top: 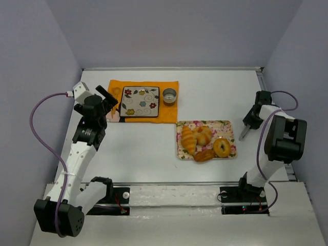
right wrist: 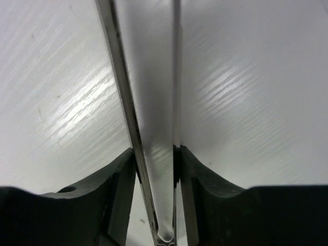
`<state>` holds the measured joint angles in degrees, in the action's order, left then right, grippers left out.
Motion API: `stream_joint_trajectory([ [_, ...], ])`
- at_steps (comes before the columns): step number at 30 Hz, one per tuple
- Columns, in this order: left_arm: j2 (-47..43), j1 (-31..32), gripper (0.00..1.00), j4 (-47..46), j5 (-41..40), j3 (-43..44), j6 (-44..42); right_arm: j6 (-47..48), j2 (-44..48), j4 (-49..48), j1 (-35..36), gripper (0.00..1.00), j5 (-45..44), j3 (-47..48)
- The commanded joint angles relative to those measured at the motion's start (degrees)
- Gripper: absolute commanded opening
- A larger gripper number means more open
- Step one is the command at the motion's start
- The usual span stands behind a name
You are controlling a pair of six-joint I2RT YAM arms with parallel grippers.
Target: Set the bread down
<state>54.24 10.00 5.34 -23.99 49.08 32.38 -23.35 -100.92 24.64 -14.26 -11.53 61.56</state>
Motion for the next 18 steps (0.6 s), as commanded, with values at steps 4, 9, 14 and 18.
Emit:
stream_joint_trajectory([
  [4,-2.6,-0.4,0.99,-3.3,-0.1,-1.1,-0.7,3.9,16.1,-1.4,-0.2,0.40,13.2,-1.2],
  [9,-3.3,-0.4,0.99,-3.8,0.7,-1.5,-0.5,5.9,28.0,1.8,-0.2,0.44,23.0,-2.7],
  [14,-3.1,-0.4,0.99,-4.4,2.4,-1.6,-0.1,8.9,38.8,8.6,4.7,0.49,34.9,-4.0],
  [18,-2.7,-0.4,0.99,-4.6,3.2,-1.6,-0.2,7.8,43.3,12.0,12.8,0.49,36.2,-4.8],
])
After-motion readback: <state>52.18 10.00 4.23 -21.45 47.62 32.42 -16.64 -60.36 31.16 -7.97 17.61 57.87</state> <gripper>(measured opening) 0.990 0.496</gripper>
